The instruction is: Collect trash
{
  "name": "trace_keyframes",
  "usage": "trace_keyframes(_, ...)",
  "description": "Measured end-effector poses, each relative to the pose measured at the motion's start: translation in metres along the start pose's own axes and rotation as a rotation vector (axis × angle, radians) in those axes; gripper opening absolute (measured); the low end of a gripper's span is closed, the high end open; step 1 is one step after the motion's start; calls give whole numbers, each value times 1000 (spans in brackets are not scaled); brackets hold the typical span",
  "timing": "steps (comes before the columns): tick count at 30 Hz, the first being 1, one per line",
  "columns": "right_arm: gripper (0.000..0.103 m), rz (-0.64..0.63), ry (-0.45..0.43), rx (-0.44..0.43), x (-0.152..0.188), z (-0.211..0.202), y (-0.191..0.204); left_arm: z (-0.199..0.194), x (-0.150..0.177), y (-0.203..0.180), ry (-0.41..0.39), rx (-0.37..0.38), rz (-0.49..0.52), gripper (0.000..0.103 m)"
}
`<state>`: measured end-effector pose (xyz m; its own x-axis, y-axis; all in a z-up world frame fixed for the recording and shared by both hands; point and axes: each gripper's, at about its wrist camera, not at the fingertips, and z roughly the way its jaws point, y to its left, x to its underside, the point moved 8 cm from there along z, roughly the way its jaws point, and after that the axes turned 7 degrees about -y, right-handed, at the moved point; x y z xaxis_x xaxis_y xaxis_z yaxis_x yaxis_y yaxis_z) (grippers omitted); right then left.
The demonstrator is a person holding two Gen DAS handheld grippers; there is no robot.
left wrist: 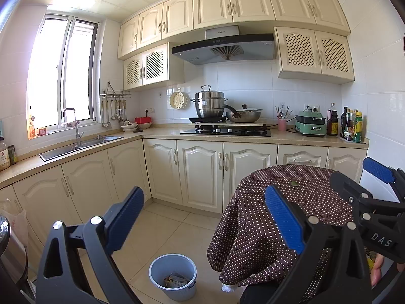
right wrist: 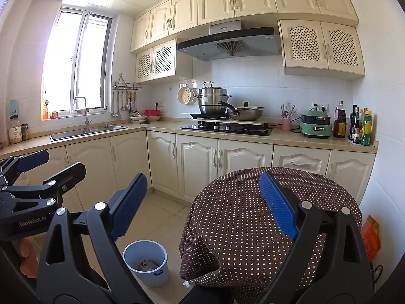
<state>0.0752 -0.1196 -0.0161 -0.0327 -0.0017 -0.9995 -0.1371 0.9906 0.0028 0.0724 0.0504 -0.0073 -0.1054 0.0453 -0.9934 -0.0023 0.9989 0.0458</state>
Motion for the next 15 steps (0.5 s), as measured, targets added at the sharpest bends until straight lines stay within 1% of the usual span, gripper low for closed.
trace_keyframes(15,89,6,6,-5,4,1,3,-1,3,-2,3,-2,1,95)
